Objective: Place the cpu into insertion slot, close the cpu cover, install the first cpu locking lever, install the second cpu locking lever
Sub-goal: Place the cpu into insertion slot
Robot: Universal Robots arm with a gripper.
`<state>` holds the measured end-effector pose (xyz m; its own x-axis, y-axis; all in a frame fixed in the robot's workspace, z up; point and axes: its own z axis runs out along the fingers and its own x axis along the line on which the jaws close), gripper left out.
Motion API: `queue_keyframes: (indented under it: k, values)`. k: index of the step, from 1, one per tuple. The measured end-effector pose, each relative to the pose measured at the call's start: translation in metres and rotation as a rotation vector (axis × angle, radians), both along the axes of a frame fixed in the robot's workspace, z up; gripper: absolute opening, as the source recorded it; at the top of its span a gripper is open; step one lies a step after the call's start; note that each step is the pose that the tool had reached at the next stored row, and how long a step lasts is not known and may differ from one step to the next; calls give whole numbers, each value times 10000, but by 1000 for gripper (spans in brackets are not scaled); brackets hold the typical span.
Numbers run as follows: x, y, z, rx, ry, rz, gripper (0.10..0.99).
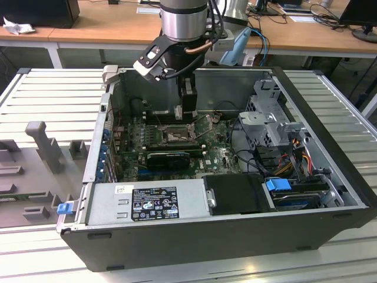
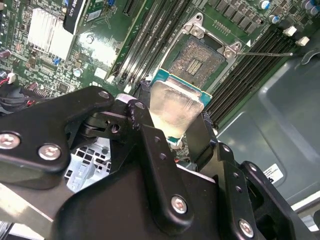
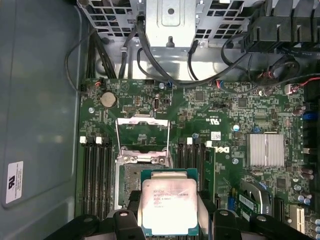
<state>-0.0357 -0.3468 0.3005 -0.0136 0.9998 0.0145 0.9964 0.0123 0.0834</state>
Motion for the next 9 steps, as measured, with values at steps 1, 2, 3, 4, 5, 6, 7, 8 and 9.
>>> queue_keyframes:
  k: [1,2,3,4,5,6,7,8,9]
  values:
    - [-1,0,-4,1,0,-1,529]
    - [-1,0,-6,2,0,-1,529]
    - [-1,0,-8,2,0,-1,529]
    - [-1,0,-11,2,1,-1,529]
    - [-1,0,-13,3,1,0,529]
    - [-1,0,-17,3,1,-1,529]
    - [-1,0,-20,4,1,-1,529]
    - [-1,0,-23,6,1,-1,529]
    - [-2,0,-26,6,1,-2,529]
